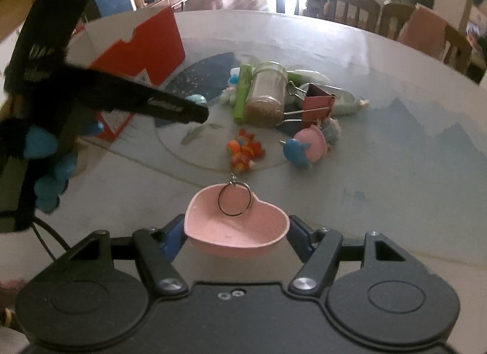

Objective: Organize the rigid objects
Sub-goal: 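Carry the egg toy and heart dish into the box and release both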

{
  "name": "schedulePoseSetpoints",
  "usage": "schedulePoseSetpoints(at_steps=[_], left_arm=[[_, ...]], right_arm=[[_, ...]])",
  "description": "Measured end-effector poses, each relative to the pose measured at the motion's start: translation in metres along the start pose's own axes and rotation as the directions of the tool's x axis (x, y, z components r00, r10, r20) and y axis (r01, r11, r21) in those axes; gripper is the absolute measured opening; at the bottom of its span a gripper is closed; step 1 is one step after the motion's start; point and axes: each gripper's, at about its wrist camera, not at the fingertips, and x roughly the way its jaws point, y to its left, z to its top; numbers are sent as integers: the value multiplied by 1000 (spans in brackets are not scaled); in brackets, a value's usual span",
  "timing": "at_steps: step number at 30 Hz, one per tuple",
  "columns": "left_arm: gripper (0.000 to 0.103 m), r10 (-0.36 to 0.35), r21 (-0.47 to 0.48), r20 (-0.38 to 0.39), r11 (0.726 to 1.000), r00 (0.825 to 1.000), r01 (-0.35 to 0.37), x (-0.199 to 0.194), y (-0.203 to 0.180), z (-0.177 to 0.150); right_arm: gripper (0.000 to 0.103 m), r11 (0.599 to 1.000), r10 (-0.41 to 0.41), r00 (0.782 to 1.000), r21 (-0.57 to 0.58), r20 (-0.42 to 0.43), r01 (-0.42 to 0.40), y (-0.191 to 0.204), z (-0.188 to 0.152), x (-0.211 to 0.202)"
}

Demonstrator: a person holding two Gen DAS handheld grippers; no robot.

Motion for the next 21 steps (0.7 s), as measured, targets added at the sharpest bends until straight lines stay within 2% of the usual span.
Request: schedulePoseSetpoints(at_steps=[13,16,19,21], left_arm=[[30,-57,-26,56,998,997,58,-51,11,-2],[30,-64,-33,67,997,996,67,-58,16,-3],[30,-68,-40,72,997,995,71,-64,21,-4],[30,-70,-44,77,996,995,74,-68,26,-4]], right_arm=[[69,1000,5,995,13,100,-7,12,18,-47],[69,996,-81,995,-27,61,83,19,23,-40],[69,999,-27,999,33,23,26,15,21,-33],[69,999,-34,999,26,30,33,19,20,-35]])
